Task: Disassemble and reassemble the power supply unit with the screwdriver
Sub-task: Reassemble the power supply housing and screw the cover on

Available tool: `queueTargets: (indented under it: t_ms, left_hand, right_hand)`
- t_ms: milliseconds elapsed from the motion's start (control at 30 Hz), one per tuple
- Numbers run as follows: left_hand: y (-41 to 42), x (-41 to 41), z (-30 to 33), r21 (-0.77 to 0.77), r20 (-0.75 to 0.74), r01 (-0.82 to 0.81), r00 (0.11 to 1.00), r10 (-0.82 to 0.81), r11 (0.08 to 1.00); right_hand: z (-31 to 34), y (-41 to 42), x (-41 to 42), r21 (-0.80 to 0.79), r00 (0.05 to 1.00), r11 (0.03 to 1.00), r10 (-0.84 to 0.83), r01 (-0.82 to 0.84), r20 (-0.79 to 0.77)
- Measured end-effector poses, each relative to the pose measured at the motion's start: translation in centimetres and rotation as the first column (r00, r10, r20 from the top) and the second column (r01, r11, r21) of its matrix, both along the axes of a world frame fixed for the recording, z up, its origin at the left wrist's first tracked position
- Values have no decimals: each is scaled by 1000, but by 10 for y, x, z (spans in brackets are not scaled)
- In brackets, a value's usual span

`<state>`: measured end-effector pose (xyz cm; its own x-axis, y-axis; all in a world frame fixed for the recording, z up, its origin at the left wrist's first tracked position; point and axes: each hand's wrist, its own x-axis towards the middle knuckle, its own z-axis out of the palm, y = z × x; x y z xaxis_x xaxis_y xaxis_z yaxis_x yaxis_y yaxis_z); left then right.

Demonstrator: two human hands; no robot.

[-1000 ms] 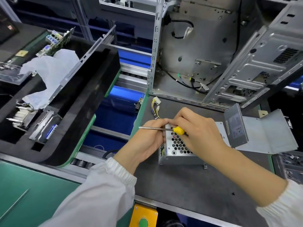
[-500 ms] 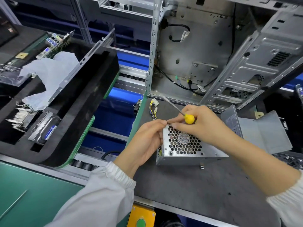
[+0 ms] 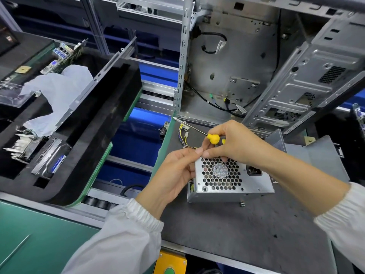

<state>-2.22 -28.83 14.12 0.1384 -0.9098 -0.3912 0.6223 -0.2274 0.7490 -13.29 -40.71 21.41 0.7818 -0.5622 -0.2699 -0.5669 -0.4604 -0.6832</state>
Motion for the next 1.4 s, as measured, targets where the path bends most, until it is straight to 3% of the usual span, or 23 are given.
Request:
queueTargets:
  t_ms: [167, 333, 633, 1067, 1400]
  left_hand:
    - [2, -1, 0, -4, 12, 7, 1000, -7, 1000]
    - [1, -4, 1, 43, -13, -73, 997, 74, 996]
    - [2, -5, 3, 54, 13, -58, 998, 57, 997]
    - [0, -3, 3, 68, 29, -52, 998, 50, 996]
    - [0, -4, 4, 79, 45, -67, 997, 63, 995]
  right_hand:
    - [27, -9, -9, -104, 969, 982, 132, -156, -211]
    - [75, -17, -31, -274, 825, 847, 285, -455, -489]
    - [101, -3, -31, -549, 829, 656, 226, -518, -512]
    - [105, -4, -22, -613, 812, 553, 239, -564, -532]
    - [107, -1, -15, -595, 801, 563, 235, -574, -551]
